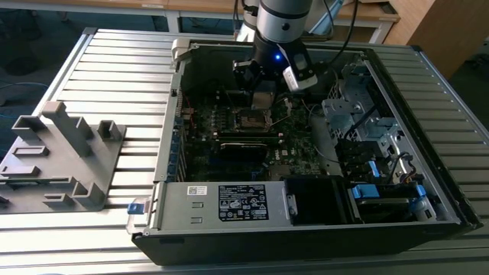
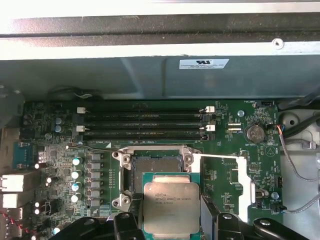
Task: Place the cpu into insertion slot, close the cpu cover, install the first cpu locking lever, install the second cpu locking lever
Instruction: 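Place the cpu into insertion slot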
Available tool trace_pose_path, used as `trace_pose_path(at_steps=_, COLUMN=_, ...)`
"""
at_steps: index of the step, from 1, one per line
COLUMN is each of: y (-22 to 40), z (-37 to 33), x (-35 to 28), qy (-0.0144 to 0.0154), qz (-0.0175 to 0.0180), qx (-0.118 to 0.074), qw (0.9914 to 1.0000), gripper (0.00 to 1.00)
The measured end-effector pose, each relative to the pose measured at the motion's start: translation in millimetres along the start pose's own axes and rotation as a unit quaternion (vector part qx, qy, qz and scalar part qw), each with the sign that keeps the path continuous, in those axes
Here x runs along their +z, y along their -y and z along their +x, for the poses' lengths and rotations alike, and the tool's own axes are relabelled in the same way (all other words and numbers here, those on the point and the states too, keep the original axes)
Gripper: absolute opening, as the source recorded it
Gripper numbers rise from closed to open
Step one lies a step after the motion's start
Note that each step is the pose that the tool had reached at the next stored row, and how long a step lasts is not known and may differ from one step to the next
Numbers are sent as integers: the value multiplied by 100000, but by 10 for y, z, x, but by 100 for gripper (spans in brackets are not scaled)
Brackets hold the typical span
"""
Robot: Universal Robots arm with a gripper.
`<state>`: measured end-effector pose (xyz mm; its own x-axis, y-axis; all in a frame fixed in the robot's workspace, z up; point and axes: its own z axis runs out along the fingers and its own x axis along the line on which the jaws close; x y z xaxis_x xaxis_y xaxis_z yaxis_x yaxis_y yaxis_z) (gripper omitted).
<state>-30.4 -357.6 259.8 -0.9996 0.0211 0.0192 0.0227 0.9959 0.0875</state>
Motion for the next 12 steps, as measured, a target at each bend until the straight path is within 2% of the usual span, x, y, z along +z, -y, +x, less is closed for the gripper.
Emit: trace_pose_path(at_steps=12, y=4, z=-1, x=52, qy=1, qz=-6, qx=0, qw=100000, gripper=54)
